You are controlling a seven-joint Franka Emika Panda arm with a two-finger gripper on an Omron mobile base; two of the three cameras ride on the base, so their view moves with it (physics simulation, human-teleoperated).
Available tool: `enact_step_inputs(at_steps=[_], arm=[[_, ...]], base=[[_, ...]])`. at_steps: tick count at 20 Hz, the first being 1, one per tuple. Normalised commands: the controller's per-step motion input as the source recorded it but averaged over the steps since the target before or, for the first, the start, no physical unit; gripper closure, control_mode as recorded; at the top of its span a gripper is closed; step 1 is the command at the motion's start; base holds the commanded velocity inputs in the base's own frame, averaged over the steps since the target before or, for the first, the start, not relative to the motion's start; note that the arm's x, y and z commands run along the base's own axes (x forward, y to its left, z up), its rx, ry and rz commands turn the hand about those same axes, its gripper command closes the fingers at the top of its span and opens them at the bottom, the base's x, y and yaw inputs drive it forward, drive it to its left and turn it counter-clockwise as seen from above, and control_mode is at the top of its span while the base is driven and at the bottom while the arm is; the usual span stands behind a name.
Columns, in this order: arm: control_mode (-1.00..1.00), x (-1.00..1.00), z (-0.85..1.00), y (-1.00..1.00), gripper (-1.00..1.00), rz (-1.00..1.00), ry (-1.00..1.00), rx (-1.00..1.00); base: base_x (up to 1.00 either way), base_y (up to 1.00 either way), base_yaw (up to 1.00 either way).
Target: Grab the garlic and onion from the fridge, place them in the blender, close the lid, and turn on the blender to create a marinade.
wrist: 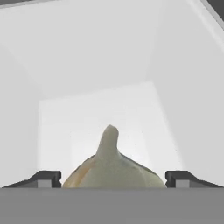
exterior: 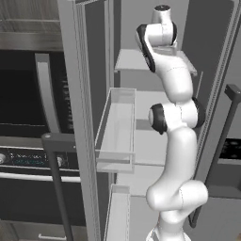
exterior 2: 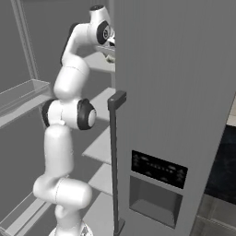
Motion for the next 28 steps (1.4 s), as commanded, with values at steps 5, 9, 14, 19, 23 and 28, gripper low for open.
enact_step_inputs(at_steps=[5, 9, 14, 19, 23, 28], arm=[[-1.0, -0.01, -0.84, 0.35, 1.0, 0.05, 0.01, 0.0], [-1.0, -0.11, -0.79, 0.42, 1.0, 0.04, 0.0, -0.01], [-1.0, -0.51, -0.58, 0.34, 1.0, 0.01, 0.0, -0.01], [-1.0, -1.0, -0.03, 0.07, 1.0, 0.0, -0.01, 0.0], [-1.0, -1.0, 0.03, 0.06, 1.0, 0.0, 0.0, 0.03], [-1.0, -1.0, 0.25, 0.08, 1.0, 0.0, 0.11, 0.06]], base=[[0.0, 0.0, 0.0], [0.0, 0.0, 0.0], [0.0, 0.0, 0.0], [0.0, 0.0, 0.0], [0.0, 0.0, 0.0], [0.0, 0.0, 0.0]])
